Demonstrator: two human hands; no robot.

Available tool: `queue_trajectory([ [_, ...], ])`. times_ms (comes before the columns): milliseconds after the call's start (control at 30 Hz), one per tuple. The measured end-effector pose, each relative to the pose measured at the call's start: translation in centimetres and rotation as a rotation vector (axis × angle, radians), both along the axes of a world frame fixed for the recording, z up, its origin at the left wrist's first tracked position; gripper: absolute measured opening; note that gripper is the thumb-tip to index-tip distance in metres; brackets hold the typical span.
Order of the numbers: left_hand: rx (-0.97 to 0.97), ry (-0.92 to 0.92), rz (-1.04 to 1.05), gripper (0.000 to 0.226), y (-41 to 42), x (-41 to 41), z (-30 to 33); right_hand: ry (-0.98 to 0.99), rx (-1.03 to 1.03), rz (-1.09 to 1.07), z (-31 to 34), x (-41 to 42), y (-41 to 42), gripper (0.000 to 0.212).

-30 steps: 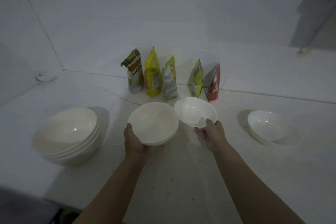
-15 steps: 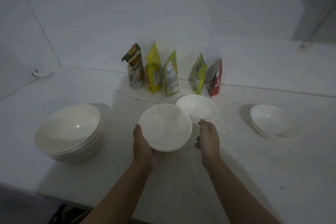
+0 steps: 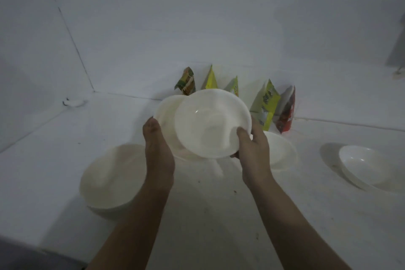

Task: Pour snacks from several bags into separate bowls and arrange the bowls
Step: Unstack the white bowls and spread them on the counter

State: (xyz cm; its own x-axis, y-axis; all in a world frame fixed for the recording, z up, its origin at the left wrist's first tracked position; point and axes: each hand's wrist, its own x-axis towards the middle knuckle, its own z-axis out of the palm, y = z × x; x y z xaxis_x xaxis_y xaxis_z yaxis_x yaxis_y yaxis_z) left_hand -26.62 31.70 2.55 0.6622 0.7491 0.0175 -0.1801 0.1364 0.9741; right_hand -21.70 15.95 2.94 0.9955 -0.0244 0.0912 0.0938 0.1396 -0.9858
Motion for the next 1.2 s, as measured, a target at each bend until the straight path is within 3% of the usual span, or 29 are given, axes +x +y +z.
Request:
queue_trajectory([
  [167, -0.063, 0.042, 0.047, 0.05, 10.0, 1.6, 2.1, 0.102, 0.22, 0.036, 1.3, 0.6, 7.0, 0.036],
  [433, -0.195, 0.19, 0.034, 0.043, 23.1, 4.4, -0.9, 0.309, 0.339, -0.01, -2.9, 2.8, 15.7, 0.056],
  [567, -0.174, 0.331, 0.027, 0.034, 26.7, 5.3, -4.9, 0.393, 0.317, -0.081, -5.4, 2.9, 17.7, 0.061],
  [867, -0.014, 0.472, -0.027, 0.048, 29.8, 5.2, -10.6, 0.509, 0.304, -0.17, -8.3, 2.1, 18.7, 0.056],
  [1067, 0.134, 0.582, -0.054, 0.068, 30.3, 3.8, -10.9, 0.531, 0.034, -0.236, -7.8, 0.9, 18.1, 0.056],
  [1133, 0.18, 0.522, 0.05, 0.062, 29.3, 2.2, -10.2, 0.522, -0.005, -0.271, -7.0, -0.4, 17.7, 0.052],
  [1200, 0.266, 0.332, 0.105, 0.048, 27.8, 0.1, -10.4, 0.462, -0.004, -0.269, -6.1, -2.3, 17.5, 0.037],
])
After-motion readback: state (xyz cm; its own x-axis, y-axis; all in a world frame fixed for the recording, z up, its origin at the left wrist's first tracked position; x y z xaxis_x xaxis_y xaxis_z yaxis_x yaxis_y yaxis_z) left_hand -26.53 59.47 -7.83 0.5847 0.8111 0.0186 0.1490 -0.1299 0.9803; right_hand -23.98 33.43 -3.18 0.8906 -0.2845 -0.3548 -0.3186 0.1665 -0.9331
